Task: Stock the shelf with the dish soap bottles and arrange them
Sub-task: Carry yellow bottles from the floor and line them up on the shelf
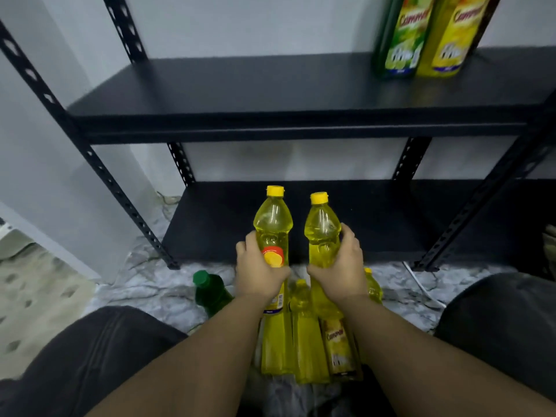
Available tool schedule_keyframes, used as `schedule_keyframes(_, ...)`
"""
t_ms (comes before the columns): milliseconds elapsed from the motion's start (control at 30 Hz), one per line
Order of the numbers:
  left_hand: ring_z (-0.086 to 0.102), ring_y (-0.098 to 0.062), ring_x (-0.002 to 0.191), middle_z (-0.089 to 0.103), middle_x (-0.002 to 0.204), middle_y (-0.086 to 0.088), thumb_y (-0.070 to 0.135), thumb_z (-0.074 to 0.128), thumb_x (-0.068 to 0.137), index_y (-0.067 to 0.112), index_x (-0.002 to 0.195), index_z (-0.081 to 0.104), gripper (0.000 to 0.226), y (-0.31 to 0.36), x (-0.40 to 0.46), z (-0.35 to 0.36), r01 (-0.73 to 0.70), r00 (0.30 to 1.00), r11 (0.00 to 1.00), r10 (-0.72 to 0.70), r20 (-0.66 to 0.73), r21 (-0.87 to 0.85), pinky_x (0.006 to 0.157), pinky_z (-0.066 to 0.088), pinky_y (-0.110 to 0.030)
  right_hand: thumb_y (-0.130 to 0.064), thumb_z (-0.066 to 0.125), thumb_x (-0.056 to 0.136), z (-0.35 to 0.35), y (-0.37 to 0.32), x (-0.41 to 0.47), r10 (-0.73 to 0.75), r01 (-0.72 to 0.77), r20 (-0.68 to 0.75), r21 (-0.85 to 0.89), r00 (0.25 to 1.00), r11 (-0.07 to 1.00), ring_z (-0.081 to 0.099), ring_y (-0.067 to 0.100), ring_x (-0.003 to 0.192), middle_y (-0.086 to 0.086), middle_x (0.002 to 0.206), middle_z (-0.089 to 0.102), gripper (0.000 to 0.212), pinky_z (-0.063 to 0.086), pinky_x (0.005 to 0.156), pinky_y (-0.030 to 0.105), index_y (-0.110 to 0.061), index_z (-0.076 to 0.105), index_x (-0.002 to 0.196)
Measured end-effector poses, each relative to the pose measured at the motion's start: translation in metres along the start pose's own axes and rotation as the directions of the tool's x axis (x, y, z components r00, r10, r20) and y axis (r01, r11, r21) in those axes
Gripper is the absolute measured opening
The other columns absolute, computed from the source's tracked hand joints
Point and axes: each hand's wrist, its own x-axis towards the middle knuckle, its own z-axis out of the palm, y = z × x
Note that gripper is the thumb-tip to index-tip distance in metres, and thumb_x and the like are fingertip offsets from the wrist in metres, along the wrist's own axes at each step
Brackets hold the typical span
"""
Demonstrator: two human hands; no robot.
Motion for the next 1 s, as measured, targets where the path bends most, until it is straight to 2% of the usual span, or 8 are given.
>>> schedule_keyframes(200,0.055,-0.012,0.098,0.041,0.116,0.01,0.024,0.092,0.059,0.037,0.142,0.041,0.098,0.047,-0.004,-0.024,-0.166,0.984,0.976,0.154,-0.088,-0.142,0.067,0.041,-0.019,-0.029,0.092,0.066,-0.037,-0.041,0.013,-0.093,0.105,-0.117,0.102,0.989,0.989,0.037,0.019,0.14,-0.009,0.145,0.039,0.114,0.043,0.107,0.038,-0.034,0.021,0.155)
schedule_keyframes(300,0.055,-0.005,0.097,0.042,0.114,0.018,0.024,0.094,0.062,0.039,0.144,0.043,0.098,0.065,-0.004,-0.035,-0.221,0.971,0.958,0.199,-0.131,-0.184,0.068,0.041,-0.015,-0.028,0.093,0.064,-0.06,-0.058,0.024,-0.115,0.143,-0.183,0.149,0.976,0.978,0.042,0.019,0.136,-0.016,0.135,0.039,0.112,0.048,0.102,0.04,-0.038,0.024,0.152)
schedule_keyframes(433,0.056,-0.001,0.098,0.043,0.115,0.017,0.023,0.095,0.063,0.038,0.142,0.047,0.094,0.084,0.0,-0.047,-0.269,0.956,0.939,0.232,-0.18,-0.216,0.069,0.041,-0.013,-0.029,0.093,0.063,-0.087,-0.071,0.037,-0.113,0.162,-0.247,0.191,0.962,0.968,0.042,0.017,0.134,-0.015,0.136,0.04,0.113,0.046,0.102,0.039,-0.04,0.024,0.152)
schedule_keyframes(667,0.047,0.024,0.099,0.045,0.116,0.02,0.024,0.096,0.063,0.045,0.141,0.046,0.096,0.13,0.003,-0.06,-0.351,0.919,0.882,0.26,-0.297,-0.314,0.07,0.036,-0.007,-0.029,0.093,0.062,-0.125,-0.098,0.053,-0.194,0.264,-0.307,0.206,0.932,0.942,0.046,0.013,0.128,-0.012,0.14,0.043,0.112,0.039,0.093,0.03,-0.04,0.029,0.154)
schedule_keyframes(800,0.046,0.028,0.1,0.045,0.114,0.023,0.023,0.098,0.061,0.039,0.144,0.047,0.099,0.154,0.012,-0.072,-0.416,0.887,0.859,0.31,-0.343,-0.298,0.068,0.04,-0.001,-0.028,0.094,0.064,-0.141,-0.12,0.059,-0.229,0.318,-0.364,0.208,0.903,0.925,0.048,0.009,0.12,-0.016,0.128,0.043,0.113,0.04,0.09,0.029,-0.038,0.03,0.157)
schedule_keyframes(867,0.05,0.021,0.102,0.045,0.117,0.02,0.023,0.098,0.061,0.038,0.146,0.047,0.1,0.166,0.018,-0.078,-0.439,0.875,0.845,0.325,-0.36,-0.305,0.068,0.041,0.0,-0.029,0.093,0.066,-0.148,-0.132,0.063,-0.239,0.338,-0.378,0.22,0.894,0.915,0.048,0.01,0.122,-0.016,0.127,0.042,0.113,0.04,0.091,0.029,-0.038,0.029,0.158)
schedule_keyframes(933,0.053,0.01,0.102,0.044,0.117,0.024,0.025,0.099,0.062,0.039,0.146,0.046,0.101,0.18,0.024,-0.085,-0.458,0.867,0.829,0.335,-0.37,-0.322,0.072,0.039,-0.006,-0.03,0.094,0.067,-0.157,-0.145,0.068,-0.258,0.364,-0.393,0.225,0.883,0.904,0.048,0.011,0.125,-0.016,0.128,0.043,0.113,0.041,0.093,0.03,-0.036,0.029,0.159)
schedule_keyframes(1000,0.052,0.008,0.102,0.043,0.117,0.029,0.027,0.099,0.062,0.042,0.145,0.045,0.1,0.196,0.033,-0.092,-0.483,0.854,0.813,0.354,-0.382,-0.326,0.073,0.038,-0.008,-0.031,0.096,0.066,-0.166,-0.16,0.075,-0.283,0.396,-0.401,0.235,0.871,0.888,0.05,0.012,0.127,-0.014,0.132,0.047,0.114,0.047,0.098,0.034,-0.034,0.03,0.16)
